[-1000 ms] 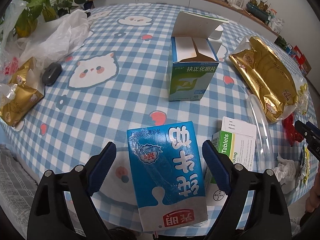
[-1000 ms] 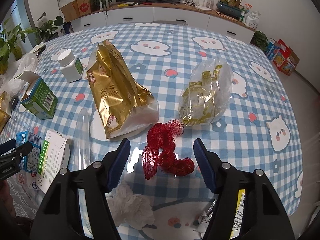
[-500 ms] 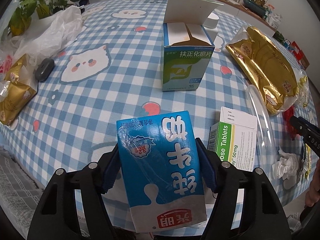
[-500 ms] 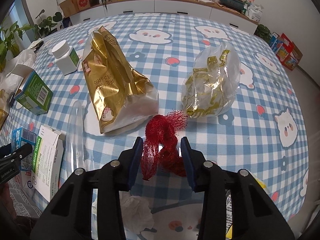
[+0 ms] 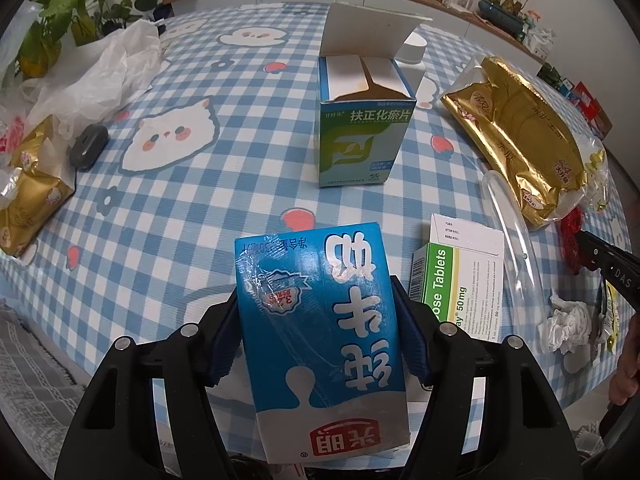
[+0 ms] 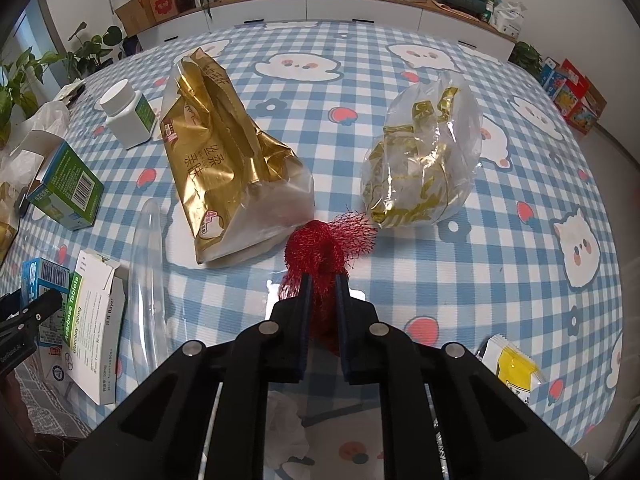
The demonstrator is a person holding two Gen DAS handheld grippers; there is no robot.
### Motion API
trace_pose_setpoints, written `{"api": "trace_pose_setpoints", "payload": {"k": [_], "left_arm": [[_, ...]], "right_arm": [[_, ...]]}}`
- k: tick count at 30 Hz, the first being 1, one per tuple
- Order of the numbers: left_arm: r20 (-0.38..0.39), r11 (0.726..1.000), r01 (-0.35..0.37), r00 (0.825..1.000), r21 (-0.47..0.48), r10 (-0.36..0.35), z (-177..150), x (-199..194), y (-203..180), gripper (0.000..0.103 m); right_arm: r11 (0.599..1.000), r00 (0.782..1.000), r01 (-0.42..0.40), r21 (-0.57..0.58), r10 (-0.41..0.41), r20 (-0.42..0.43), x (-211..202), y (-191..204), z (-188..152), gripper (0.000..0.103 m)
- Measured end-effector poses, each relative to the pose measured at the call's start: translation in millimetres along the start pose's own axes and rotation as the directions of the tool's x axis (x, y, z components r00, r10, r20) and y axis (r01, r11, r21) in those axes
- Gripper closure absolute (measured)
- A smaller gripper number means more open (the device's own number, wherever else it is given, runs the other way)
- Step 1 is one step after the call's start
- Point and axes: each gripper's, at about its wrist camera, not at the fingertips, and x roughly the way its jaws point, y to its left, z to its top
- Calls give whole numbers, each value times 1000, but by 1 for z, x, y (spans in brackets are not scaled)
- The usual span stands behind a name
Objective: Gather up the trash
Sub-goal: 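Carry the red mesh net with the right tool over the black trash bin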
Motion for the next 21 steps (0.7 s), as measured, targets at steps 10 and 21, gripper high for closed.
{"api": "trace_pose_setpoints", "payload": {"k": [10, 21], "left_arm": [[40, 1000, 15, 999, 17, -16, 1, -22, -1, 38], [97, 998, 30, 995, 53, -35, -13, -54, -11, 38]], "right_arm": [[1000, 1000, -5, 9, 5, 29, -17, -1, -4, 93], [1000, 996, -15, 15, 13, 89, -57, -2, -26, 93]]}}
